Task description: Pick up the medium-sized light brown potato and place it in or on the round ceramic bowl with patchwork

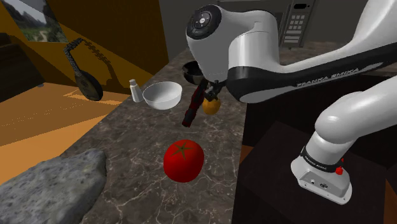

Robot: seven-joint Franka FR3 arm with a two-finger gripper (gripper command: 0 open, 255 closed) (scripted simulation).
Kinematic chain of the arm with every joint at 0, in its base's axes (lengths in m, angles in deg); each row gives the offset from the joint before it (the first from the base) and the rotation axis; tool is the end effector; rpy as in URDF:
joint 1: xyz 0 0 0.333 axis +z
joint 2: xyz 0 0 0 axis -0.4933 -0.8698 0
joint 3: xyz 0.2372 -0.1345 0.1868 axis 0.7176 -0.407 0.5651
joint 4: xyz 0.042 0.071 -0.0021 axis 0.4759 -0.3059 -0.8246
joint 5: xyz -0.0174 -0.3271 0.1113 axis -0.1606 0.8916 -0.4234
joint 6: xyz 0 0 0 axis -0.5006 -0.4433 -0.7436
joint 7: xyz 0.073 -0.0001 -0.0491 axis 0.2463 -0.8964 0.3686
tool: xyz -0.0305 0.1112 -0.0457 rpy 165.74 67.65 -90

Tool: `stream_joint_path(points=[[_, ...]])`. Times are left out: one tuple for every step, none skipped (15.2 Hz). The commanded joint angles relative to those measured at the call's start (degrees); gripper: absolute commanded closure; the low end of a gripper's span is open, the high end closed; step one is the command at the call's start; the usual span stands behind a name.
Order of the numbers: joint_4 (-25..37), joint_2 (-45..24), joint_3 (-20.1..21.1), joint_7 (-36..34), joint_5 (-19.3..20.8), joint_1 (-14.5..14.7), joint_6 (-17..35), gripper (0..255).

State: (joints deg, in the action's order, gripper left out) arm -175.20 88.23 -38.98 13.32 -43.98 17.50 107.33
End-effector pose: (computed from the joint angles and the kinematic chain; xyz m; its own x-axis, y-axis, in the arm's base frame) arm 0.2848 0.2367 0.5078 0.9344 -0.0702 0.3494 -0.2599 -0.8049 0.5334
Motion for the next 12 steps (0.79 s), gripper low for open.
stream_joint_path(points=[[3.19, -5.01, 9.02, -7.48, 4.29, -4.96, -1.83, 0], [5.06, -8.09, 14.36, -11.25, 6.98, -8.52, -3.2, 0], [7.11, -11.64, 20.82, -15.29, 10.11, -13.15, -5.02, 0], [9.38, -15.72, 29.56, -19.63, 13.74, -19.93, -7.43, 0], [11.72, -18.4, 42.79, -23.12, 16.58, -31.63, -9.69, 0], [13.79, -16.08, 54.31, -23.8, 16.29, -43.1, -10.07, 0], [14.62, -11.65, 55.11, -22.09, 13.73, -44.93, -8.87, 0], [13.83, -11.56, 54.35, -22.08, 13.79, -44.52, -8.1, 0], [13.15, -12.56, 54.78, -22.8, 14.72, -44.94, -7.84, 0], [12.52, -13.9, 55.64, -23.73, 15.92, -45.72, -7.75, 0], [11.83, -14.46, 55.63, -24.14, 16.51, -45.89, -7.29, 0], [11.12, -14.72, 55.29, -24.37, 16.89, -45.83, -6.71, 0]])
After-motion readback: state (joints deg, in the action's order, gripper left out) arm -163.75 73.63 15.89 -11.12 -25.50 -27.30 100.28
